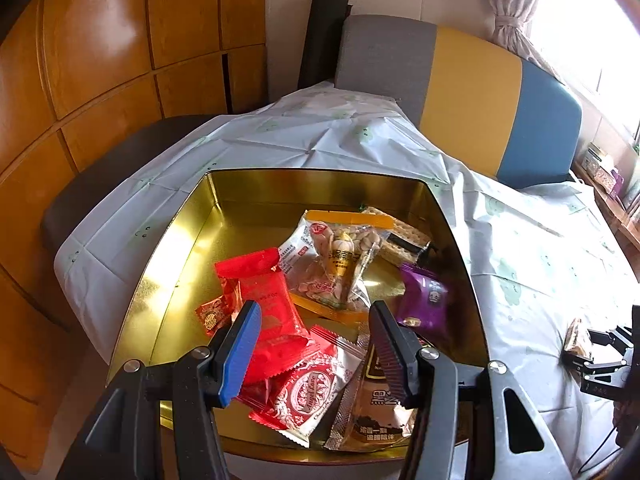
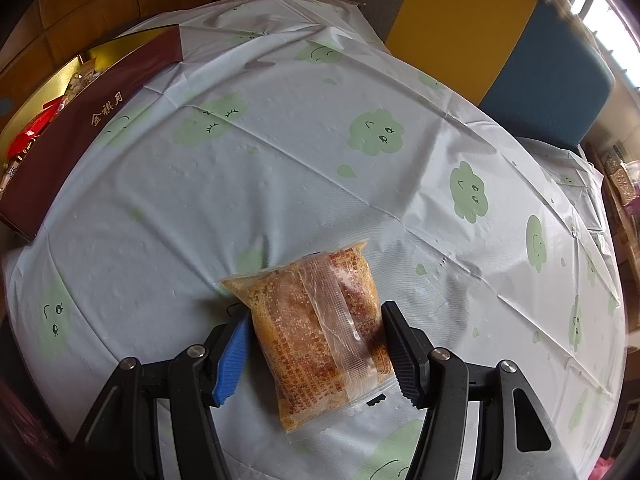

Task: Organize snacks
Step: 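Carry the rice cake bag into the gold tray and open the right gripper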

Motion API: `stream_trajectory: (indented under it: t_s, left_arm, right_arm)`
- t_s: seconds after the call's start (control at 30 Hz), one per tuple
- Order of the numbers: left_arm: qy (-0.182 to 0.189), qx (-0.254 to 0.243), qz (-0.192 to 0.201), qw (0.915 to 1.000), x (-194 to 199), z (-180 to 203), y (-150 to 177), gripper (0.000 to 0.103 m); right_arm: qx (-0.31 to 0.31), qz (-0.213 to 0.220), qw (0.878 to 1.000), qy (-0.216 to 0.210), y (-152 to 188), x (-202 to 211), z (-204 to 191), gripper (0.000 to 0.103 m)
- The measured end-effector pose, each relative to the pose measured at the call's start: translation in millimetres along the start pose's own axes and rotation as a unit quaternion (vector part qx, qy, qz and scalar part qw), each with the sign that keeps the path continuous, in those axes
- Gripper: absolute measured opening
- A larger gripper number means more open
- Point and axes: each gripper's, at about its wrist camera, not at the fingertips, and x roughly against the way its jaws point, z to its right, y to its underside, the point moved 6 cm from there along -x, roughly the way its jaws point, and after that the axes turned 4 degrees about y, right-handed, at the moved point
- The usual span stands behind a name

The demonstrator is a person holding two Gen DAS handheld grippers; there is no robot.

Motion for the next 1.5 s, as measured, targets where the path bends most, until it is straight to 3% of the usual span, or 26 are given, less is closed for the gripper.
stream_trajectory:
  t_s: [0.57, 0.8, 0.97, 1.13, 1.5]
  left_arm:
    - [0.003, -0.009, 0.002, 1.0000, 7, 3, 7, 0.057]
    - [0.003, -0.003, 0.010, 0.9999, 13, -7, 3, 0.057]
    - [0.002, 0.003, 0.014, 0.9999, 16, -16, 4, 0.057]
    - [-0.002, 0.015, 0.019, 0.9997, 19, -27, 5, 0.057]
    - [-0.016, 0.033, 0.026, 0.9990, 26, -51, 8, 0.057]
  right_arm:
    - [-0.004, 0.001, 1.000, 0.003, 1, 1, 0, 0.061]
    - [-0.032, -0.020, 0.999, 0.007, -5, 2, 5, 0.061]
    - [-0.066, 0.003, 0.998, -0.007, -22, 19, -5, 0.061]
    - [-0.083, 0.047, 0.994, -0.059, -59, 52, -35, 0.061]
    - [-0.011, 0.113, 0.983, -0.143, -131, 96, -164, 0.061]
